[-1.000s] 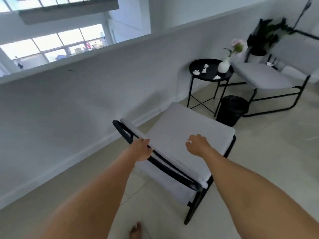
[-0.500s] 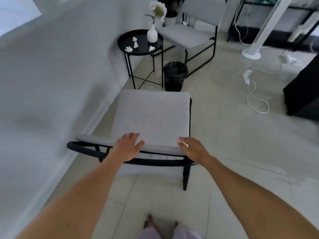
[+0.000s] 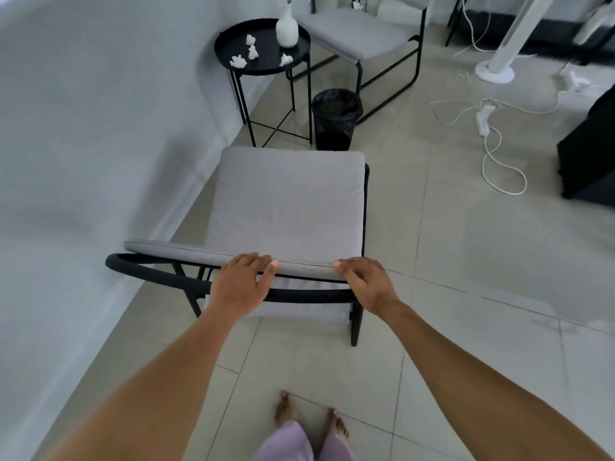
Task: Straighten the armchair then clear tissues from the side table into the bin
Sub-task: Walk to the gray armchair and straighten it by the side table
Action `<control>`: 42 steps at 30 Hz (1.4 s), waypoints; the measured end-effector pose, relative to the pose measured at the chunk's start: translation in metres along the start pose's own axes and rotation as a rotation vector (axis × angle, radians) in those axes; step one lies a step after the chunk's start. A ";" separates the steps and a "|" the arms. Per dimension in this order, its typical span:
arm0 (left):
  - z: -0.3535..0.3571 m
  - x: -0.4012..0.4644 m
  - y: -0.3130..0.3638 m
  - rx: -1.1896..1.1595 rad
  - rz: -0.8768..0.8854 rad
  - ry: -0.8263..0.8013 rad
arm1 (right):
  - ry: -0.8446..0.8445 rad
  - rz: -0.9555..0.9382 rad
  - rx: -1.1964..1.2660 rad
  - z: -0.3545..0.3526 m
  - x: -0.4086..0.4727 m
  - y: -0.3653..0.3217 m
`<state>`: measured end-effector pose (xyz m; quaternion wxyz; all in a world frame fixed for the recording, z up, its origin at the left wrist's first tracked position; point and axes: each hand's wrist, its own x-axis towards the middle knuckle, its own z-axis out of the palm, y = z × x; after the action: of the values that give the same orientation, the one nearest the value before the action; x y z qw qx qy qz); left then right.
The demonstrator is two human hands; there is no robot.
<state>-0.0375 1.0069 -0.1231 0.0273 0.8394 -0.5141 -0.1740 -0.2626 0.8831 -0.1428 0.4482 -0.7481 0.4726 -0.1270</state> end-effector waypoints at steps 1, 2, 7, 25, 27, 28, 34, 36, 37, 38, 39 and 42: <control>0.001 0.000 0.000 0.000 -0.005 0.013 | 0.024 0.000 0.023 0.002 0.000 0.000; 0.001 -0.001 0.000 -0.002 -0.008 0.015 | 0.048 -0.003 0.038 0.002 -0.001 -0.001; -0.001 0.001 0.000 0.017 -0.001 0.037 | 0.135 -0.046 0.084 0.008 0.002 0.002; -0.048 0.058 -0.106 0.031 -0.041 0.014 | 0.174 -0.069 0.161 0.092 0.062 -0.078; -0.053 0.069 -0.122 0.030 -0.045 0.035 | 0.175 -0.063 0.156 0.102 0.073 -0.086; -0.057 0.076 -0.131 0.027 -0.043 0.051 | 0.180 -0.058 0.152 0.107 0.080 -0.092; -0.079 0.119 -0.178 0.035 0.021 0.106 | 0.196 0.032 0.178 0.133 0.119 -0.130; -0.089 0.133 -0.193 0.034 0.034 0.103 | 0.205 0.070 0.204 0.144 0.130 -0.145; -0.092 0.139 -0.200 0.039 0.043 0.100 | 0.213 0.082 0.209 0.148 0.135 -0.150; -0.096 0.146 -0.211 0.043 0.048 0.100 | 0.216 0.091 0.215 0.156 0.141 -0.158; -0.100 0.151 -0.215 0.040 0.059 0.108 | 0.219 0.108 0.218 0.159 0.145 -0.164; -0.110 0.163 -0.231 0.025 0.070 0.110 | 0.238 0.128 0.216 0.170 0.156 -0.179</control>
<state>0.2621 0.9586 -0.1154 0.0509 0.8295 -0.5431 -0.1200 0.0294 0.8756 -0.1345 0.4738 -0.6436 0.5528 -0.2359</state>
